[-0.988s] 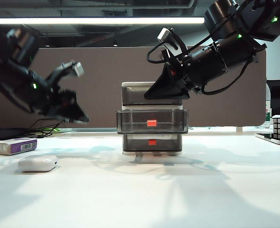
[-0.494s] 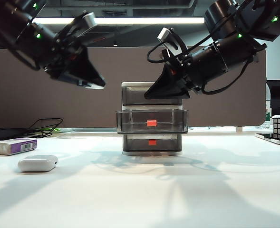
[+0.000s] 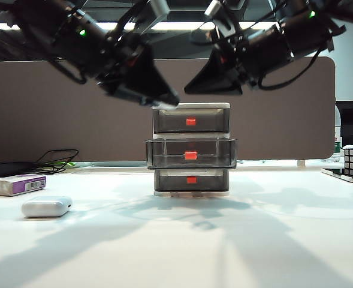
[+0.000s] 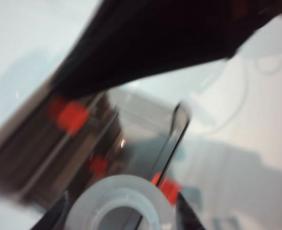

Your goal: Open the second layer of the drawer on the table, pick up the transparent tape on the table and put it in, and finally close the drawer.

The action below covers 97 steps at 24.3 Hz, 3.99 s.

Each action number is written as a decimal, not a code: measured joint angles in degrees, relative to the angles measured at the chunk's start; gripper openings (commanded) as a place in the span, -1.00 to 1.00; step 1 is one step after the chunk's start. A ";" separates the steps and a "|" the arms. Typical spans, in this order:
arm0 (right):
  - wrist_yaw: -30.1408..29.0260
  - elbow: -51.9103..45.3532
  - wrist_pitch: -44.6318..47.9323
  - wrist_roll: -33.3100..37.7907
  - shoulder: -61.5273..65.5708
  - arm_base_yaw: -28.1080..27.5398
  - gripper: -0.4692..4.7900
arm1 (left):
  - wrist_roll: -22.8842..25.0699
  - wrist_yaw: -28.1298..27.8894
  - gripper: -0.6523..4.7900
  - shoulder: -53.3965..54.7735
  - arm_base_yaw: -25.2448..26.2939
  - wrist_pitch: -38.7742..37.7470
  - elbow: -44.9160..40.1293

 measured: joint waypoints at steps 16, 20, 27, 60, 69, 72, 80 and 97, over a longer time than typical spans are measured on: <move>0.09 0.02 -0.35 -0.02 -1.95 -0.74 -0.84 | -3.74 0.15 -0.14 9.51 -2.97 13.60 0.11; 0.09 0.02 -0.57 0.00 -1.95 -0.74 -0.84 | -3.74 -0.61 0.22 9.64 -2.78 14.08 0.11; 0.09 0.02 -1.33 -0.04 -1.95 -0.74 -0.84 | -3.72 -1.46 0.61 9.62 -2.82 14.45 0.11; 5.57 16.35 -2.16 -2.54 9.97 -0.74 -0.84 | 0.85 3.50 -0.78 7.89 -2.73 -7.45 0.11; 7.06 16.83 -2.99 -2.78 13.00 -0.72 -0.84 | 0.00 0.39 -0.78 11.74 -2.78 0.96 0.11; 7.67 16.90 -3.10 -2.95 13.94 -0.72 -0.84 | -0.04 -1.36 -0.78 11.74 -2.78 2.75 0.11; 8.74 17.25 -3.65 -3.52 14.34 -0.70 -0.84 | -0.87 -10.49 -0.78 11.80 -2.78 11.37 0.11; 8.74 17.49 -4.74 -4.87 14.32 -0.72 -0.84 | -3.74 -16.98 -0.78 18.03 -2.62 23.43 0.07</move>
